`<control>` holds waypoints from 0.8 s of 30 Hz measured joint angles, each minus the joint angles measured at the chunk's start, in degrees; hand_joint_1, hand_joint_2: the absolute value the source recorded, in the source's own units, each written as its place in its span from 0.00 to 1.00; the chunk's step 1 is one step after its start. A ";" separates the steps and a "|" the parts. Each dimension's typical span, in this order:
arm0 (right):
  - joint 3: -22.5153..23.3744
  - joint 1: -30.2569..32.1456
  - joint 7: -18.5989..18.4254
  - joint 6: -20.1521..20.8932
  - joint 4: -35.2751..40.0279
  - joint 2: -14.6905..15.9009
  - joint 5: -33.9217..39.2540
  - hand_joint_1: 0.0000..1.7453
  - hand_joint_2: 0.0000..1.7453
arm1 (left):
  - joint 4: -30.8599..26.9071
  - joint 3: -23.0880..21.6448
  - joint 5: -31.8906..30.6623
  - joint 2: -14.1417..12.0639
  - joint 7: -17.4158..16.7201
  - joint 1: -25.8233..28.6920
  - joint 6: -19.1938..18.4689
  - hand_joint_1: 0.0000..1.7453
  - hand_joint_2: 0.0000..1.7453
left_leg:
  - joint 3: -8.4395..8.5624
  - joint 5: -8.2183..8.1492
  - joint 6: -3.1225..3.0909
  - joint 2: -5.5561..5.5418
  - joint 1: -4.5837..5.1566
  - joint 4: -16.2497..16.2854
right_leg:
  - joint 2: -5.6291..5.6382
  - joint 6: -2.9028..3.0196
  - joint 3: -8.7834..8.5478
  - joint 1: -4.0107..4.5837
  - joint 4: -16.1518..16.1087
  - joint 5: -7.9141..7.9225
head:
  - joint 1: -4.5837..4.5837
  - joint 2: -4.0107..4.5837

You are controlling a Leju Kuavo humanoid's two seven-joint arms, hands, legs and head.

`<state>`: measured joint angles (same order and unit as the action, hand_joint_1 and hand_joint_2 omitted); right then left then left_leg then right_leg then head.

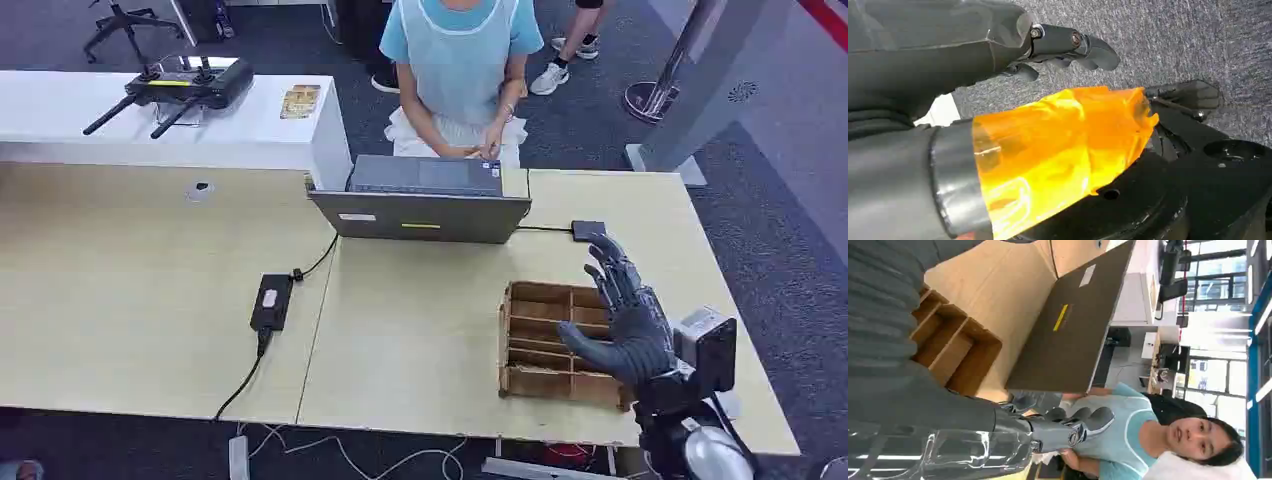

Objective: Pass the card to the sensor for recognition and then transmit it.

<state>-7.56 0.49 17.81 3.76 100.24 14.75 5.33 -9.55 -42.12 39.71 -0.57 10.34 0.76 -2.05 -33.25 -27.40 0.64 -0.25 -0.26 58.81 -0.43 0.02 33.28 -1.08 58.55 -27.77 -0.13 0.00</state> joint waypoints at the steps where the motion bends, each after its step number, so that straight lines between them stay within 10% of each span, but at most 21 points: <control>1: -0.24 -0.39 -0.11 -0.92 0.00 0.00 -1.55 0.00 1.00 | 0.00 -0.04 0.00 0.00 -0.04 0.00 0.00 0.00 0.00 | 0.00 0.00 0.00 0.01 0.00 0.00 | 0.01 0.00 0.00 0.00 0.00 0.00 | 0.00 0.00; 12: -7.81 -14.74 -7.20 -15.41 -0.07 0.35 -28.84 0.00 1.00 | -0.31 -1.29 -0.20 0.00 -1.07 -0.43 -0.46 0.00 0.00 | 0.05 0.10 0.02 0.06 -0.01 0.01 | 0.07 0.03 0.00 0.01 0.02 0.10 | 0.00 0.00; 24: -18.55 -36.76 -21.26 -20.70 -6.02 1.27 -59.98 0.00 1.00 | -0.98 -3.47 -2.29 -0.07 -4.24 -2.47 -1.64 0.00 0.00 | 0.00 0.25 0.03 0.05 0.00 0.01 | 0.06 0.05 0.03 0.01 0.04 0.22 | 0.00 0.00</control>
<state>-26.11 -36.27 -3.45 -16.94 94.21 16.02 -54.65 -10.53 -45.59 37.42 -0.63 6.10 -1.71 -3.69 -33.26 -27.16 0.66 -0.20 -0.26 58.83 -0.37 0.06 33.31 -1.07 58.59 -27.55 -0.13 0.00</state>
